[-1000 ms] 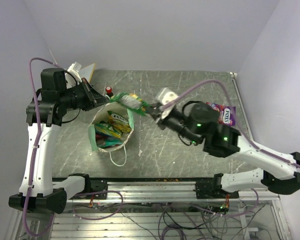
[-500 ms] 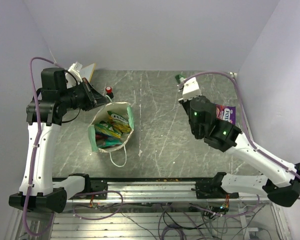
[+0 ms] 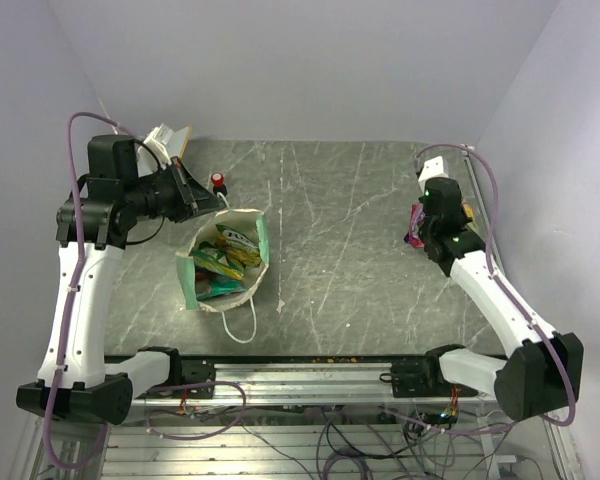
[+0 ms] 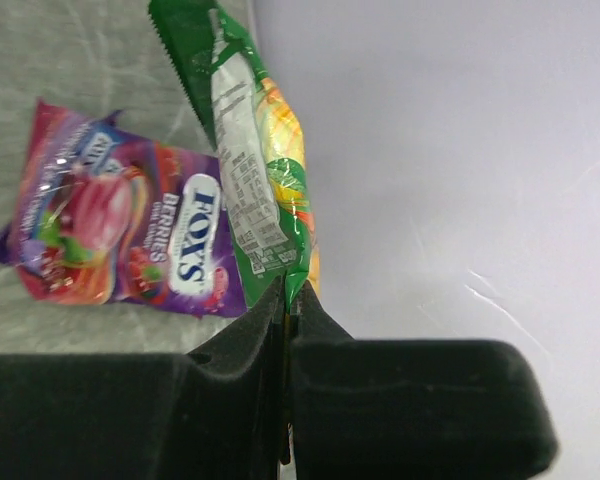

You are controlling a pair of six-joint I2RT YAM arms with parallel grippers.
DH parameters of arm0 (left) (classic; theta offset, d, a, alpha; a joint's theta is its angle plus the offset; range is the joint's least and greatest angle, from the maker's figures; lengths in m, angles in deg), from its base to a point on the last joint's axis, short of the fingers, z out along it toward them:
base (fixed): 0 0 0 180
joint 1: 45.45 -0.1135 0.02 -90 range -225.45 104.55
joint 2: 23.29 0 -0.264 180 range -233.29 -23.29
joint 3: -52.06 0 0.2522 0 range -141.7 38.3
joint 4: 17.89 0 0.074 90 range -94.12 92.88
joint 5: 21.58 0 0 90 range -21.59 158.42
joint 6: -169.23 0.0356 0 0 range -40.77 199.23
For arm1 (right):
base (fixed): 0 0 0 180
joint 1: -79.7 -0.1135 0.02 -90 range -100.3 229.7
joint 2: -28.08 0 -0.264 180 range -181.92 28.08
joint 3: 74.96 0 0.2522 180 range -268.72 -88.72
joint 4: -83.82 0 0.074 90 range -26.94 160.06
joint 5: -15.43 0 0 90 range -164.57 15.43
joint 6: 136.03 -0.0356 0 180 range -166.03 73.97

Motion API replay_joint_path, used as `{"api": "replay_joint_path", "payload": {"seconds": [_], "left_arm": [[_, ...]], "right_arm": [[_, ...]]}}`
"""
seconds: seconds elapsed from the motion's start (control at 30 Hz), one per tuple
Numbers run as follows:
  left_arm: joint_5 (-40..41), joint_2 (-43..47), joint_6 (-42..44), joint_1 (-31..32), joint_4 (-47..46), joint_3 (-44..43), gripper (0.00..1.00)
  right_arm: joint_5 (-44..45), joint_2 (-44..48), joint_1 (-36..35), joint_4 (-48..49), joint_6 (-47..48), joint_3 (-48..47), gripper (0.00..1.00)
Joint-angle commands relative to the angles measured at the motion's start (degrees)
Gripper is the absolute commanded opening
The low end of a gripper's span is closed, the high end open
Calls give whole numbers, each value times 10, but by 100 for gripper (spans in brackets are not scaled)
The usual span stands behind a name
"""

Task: Take the snacks out of the paper bag
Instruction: Place the snack at the center of the board.

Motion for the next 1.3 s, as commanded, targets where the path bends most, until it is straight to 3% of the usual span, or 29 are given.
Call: {"api": "replay_joint_path", "payload": {"seconds": [0.0,0.13,0.4,0.63,0.93,1.1,1.27], "left_arm": [[-21,2,11,21,-15,-3,7],[-16,-1,18,28,-11,-10,7],[-6,-13,25,28,0,-27,7],[3,-12,25,28,-1,-20,7],[11,-25,35,28,13,-41,7],[1,-23,32,28,10,-30,7],[-7,-14,22,28,2,-15,7]], "right_arm": [[-18,-36,55,93,41,-14,0],[-41,-85,93,134,50,-2,0],[-53,-162,99,155,35,-6,0],[-69,-193,99,141,-47,32,0],[-165,-231,97,119,-153,37,0],[-239,-226,95,97,-199,28,24],[-236,-164,95,59,-225,23,48]]}}
